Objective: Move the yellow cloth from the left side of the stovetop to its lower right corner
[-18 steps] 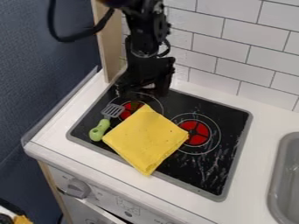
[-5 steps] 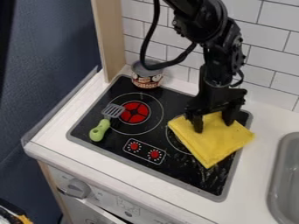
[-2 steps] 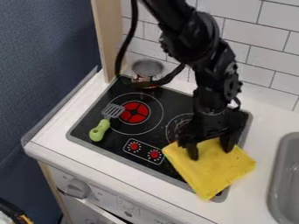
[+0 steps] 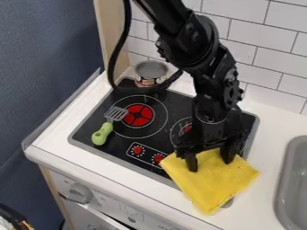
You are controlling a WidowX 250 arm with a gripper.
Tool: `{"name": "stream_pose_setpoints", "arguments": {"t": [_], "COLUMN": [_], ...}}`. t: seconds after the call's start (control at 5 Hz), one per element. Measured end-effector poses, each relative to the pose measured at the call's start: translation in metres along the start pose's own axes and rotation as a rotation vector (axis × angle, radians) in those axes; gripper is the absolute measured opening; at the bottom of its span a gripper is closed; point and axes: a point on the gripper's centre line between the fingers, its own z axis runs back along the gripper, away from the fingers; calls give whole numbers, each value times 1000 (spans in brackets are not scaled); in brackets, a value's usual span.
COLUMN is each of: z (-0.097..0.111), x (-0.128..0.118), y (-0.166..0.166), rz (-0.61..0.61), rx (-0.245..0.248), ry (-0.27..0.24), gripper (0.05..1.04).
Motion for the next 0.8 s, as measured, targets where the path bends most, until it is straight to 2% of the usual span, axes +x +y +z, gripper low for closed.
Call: {"name": "stream_pose_setpoints", "arguments": {"t": [0.2,0.4,0.8], "z": [3,25,64], "x": [-3,3,11], "y": [-2,-11,-3], "rz": [1,4,27], "rx": [-13,-85,-176], "ry": [23,-7,-55], "gripper": [999,999,999]}}
